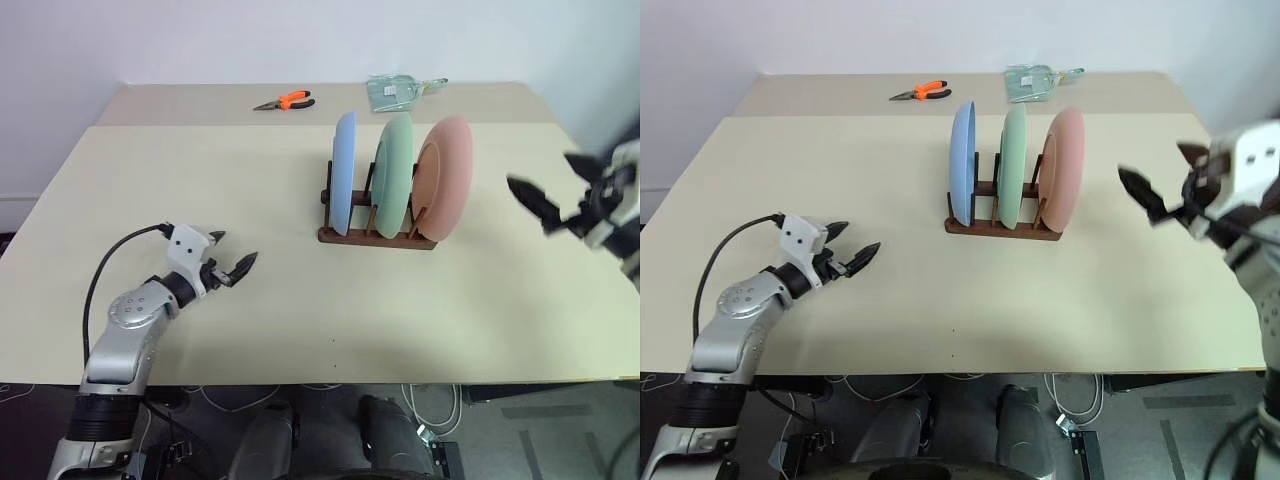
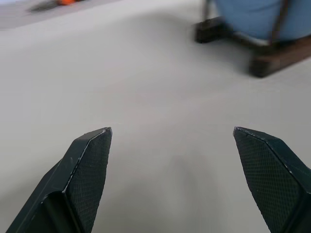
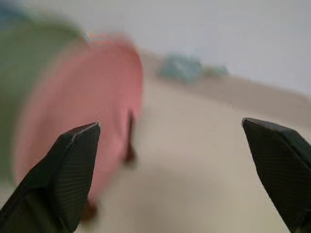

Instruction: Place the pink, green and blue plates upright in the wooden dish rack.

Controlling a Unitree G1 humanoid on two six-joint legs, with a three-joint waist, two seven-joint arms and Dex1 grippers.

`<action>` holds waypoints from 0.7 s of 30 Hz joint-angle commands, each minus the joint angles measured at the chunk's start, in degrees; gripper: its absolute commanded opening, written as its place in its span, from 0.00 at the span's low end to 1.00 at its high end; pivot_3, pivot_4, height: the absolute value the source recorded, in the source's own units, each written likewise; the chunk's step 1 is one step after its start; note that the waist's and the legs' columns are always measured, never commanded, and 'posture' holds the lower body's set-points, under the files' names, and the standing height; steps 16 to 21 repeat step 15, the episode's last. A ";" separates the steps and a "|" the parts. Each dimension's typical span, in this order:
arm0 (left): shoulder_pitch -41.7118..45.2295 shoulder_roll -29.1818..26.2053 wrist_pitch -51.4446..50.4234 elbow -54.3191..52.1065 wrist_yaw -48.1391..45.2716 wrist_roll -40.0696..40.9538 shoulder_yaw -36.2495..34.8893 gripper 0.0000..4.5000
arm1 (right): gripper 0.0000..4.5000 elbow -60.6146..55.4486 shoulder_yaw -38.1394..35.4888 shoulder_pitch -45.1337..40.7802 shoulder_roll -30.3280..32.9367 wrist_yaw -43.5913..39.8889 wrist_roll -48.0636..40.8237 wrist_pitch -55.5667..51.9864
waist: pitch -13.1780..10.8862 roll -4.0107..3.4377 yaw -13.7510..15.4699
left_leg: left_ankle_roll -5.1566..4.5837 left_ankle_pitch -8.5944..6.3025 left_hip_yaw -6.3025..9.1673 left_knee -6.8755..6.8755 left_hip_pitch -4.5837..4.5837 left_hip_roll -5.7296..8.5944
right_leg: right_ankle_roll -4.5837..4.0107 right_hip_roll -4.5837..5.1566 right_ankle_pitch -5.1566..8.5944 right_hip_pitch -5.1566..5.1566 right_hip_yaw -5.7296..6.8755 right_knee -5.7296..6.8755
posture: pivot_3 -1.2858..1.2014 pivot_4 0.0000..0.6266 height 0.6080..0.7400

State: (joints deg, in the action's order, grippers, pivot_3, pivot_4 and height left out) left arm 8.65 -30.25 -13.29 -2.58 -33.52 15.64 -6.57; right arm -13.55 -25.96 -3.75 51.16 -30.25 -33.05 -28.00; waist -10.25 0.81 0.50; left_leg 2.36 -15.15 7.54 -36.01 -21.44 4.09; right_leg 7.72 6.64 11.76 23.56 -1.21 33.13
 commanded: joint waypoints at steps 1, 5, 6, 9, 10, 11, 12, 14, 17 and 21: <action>-0.80 -1.63 2.93 1.70 -0.47 -0.64 -2.99 0.92 | 0.99 4.16 -0.09 3.18 0.03 -3.76 6.19 7.35 | -0.01 -0.01 -0.08 | 0.00 0.00 -0.02 -0.01 0.01 0.00 | 0.00 0.01 0.00 -0.02 -0.01 -0.01 | 0.52 0.24 1.00; -1.79 -1.59 3.24 1.26 -0.45 -0.60 -3.19 0.92 | 0.99 7.63 0.93 4.28 -1.45 -7.11 7.80 10.51 | -0.02 0.00 0.03 | 0.00 0.00 -0.02 -0.02 0.00 -0.01 | 0.00 0.07 0.00 -0.01 0.00 -0.01 | 0.52 0.24 1.00; -2.10 -1.50 3.31 1.09 -0.44 -0.60 -3.18 0.92 | 0.99 8.01 1.32 4.18 -2.15 -7.65 7.72 10.71 | -0.03 0.01 0.07 | 0.00 0.00 0.00 -0.02 0.00 -0.01 | 0.00 0.07 0.00 -0.01 0.01 -0.01 | 0.52 0.24 1.00; -2.66 -1.04 3.17 0.25 -0.21 -0.75 -2.67 0.92 | 0.99 9.06 2.81 4.25 -3.55 -8.60 9.04 11.97 | -0.03 0.03 0.14 | 0.00 0.00 0.02 -0.01 -0.01 0.00 | 0.00 0.07 0.00 -0.02 0.02 -0.01 | 0.52 0.24 1.00; -2.69 -0.85 2.92 -0.14 -0.05 -0.76 -2.45 0.92 | 0.99 8.89 3.40 4.53 -3.65 -9.14 9.60 12.22 | -0.03 0.02 0.16 | 0.00 0.00 0.03 -0.02 -0.01 0.00 | 0.00 0.07 -0.01 -0.02 0.02 -0.01 | 0.52 0.24 1.00; -2.63 -0.62 2.64 -0.56 0.17 -0.84 -2.17 0.92 | 0.99 8.80 3.80 4.60 -3.71 -9.67 9.90 12.37 | -0.03 0.02 0.17 | 0.00 0.00 0.03 -0.02 -0.01 0.01 | 0.00 0.07 -0.01 -0.02 0.01 -0.01 | 0.52 0.24 1.00; -2.57 -0.38 2.31 -0.98 0.34 -0.74 -2.07 0.92 | 0.99 8.61 4.09 4.52 -3.89 -9.97 10.07 12.42 | -0.03 0.02 0.17 | 0.01 0.00 0.03 -0.03 -0.01 0.01 | 0.00 0.08 -0.01 -0.02 0.01 0.00 | 0.52 0.24 1.00; -2.19 0.10 1.71 -1.49 0.78 -0.68 -1.95 0.92 | 0.99 8.66 4.40 3.78 -4.20 -10.66 9.73 12.11 | -0.03 0.02 0.19 | 0.00 0.00 0.03 -0.03 -0.02 0.01 | 0.00 0.08 -0.01 -0.03 0.01 -0.01 | 0.52 0.24 1.00; -2.03 0.30 1.50 -1.62 0.94 -0.75 -1.88 0.92 | 0.99 8.81 4.58 3.31 -4.39 -10.83 9.68 12.08 | -0.03 0.02 0.19 | 0.00 0.00 0.04 -0.03 -0.02 0.01 | 0.00 0.08 -0.01 -0.04 0.02 -0.01 | 0.52 0.24 1.00; -2.03 0.30 1.50 -1.62 0.94 -0.75 -1.88 0.92 | 0.99 8.81 4.58 3.31 -4.39 -10.83 9.68 12.08 | -0.03 0.02 0.19 | 0.00 0.00 0.04 -0.03 -0.02 0.01 | 0.00 0.08 -0.01 -0.04 0.02 -0.01 | 0.52 0.24 1.00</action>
